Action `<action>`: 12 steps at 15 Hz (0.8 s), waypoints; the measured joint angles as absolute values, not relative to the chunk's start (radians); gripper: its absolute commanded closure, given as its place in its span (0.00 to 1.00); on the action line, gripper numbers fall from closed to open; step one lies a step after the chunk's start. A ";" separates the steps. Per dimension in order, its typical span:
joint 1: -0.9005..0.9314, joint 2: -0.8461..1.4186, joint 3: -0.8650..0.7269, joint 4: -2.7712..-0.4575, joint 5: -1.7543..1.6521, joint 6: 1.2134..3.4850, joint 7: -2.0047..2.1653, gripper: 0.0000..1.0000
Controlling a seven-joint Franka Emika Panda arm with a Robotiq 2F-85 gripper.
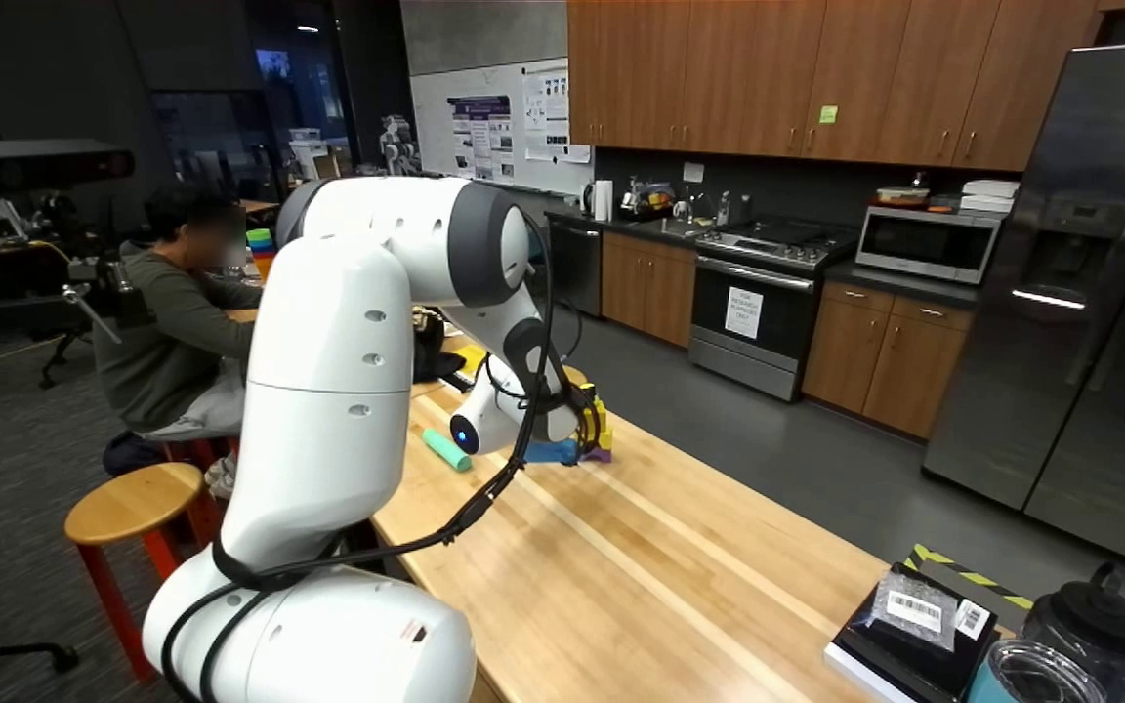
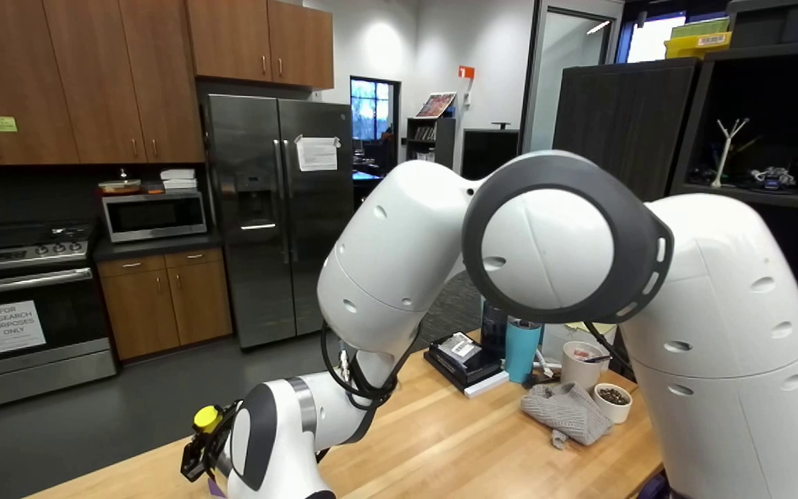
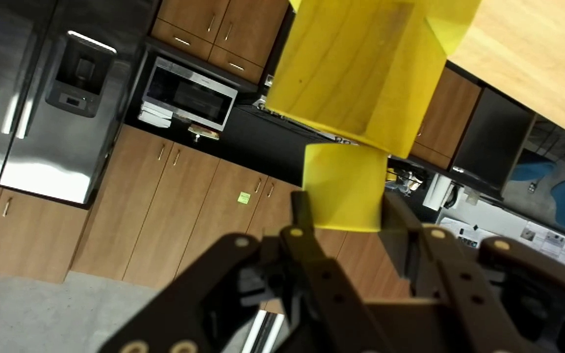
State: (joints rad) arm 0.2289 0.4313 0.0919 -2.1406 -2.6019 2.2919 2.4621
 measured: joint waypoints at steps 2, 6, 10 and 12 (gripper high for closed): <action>0.286 0.431 0.037 -2.146 -2.602 2.284 2.493 0.86; 0.404 0.432 -0.079 -2.162 -2.602 2.265 2.552 0.86; 0.525 0.432 -0.198 -2.188 -2.602 2.243 2.595 0.86; 0.540 0.430 -0.205 -2.200 -2.602 2.210 2.597 0.86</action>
